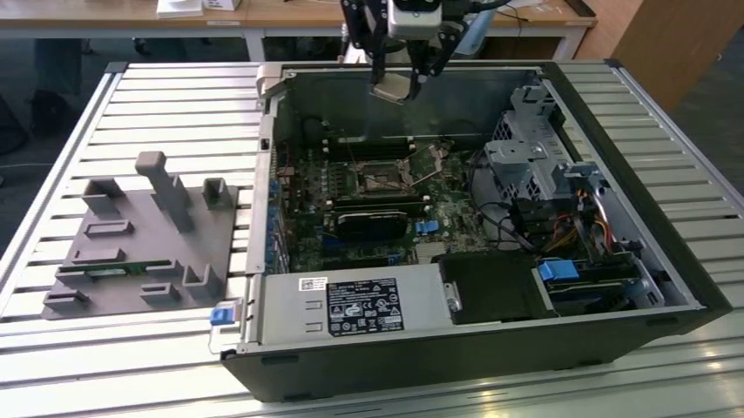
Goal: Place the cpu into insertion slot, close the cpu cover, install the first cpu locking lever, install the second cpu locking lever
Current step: 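Place the cpu into insertion slot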
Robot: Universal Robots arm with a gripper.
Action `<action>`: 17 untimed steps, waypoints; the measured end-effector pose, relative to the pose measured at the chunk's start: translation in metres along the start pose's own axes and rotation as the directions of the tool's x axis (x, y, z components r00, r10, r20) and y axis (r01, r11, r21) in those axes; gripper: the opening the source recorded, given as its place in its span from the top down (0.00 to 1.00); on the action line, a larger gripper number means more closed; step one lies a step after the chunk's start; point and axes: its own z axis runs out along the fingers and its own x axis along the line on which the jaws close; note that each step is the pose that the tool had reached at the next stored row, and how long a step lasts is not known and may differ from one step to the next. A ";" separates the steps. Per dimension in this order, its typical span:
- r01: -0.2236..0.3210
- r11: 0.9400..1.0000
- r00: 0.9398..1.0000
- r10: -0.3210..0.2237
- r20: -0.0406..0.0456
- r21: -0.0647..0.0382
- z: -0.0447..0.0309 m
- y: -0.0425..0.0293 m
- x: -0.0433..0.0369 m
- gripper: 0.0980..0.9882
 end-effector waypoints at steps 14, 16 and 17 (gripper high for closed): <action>-0.079 0.997 0.997 0.079 0.007 -0.002 0.0007 0.0000 0.0000 0.51; -0.087 0.996 0.996 0.087 0.008 -0.002 0.0008 -0.0001 0.0000 0.51; -0.092 0.996 0.996 0.092 0.008 -0.002 0.0008 -0.0001 0.0000 0.51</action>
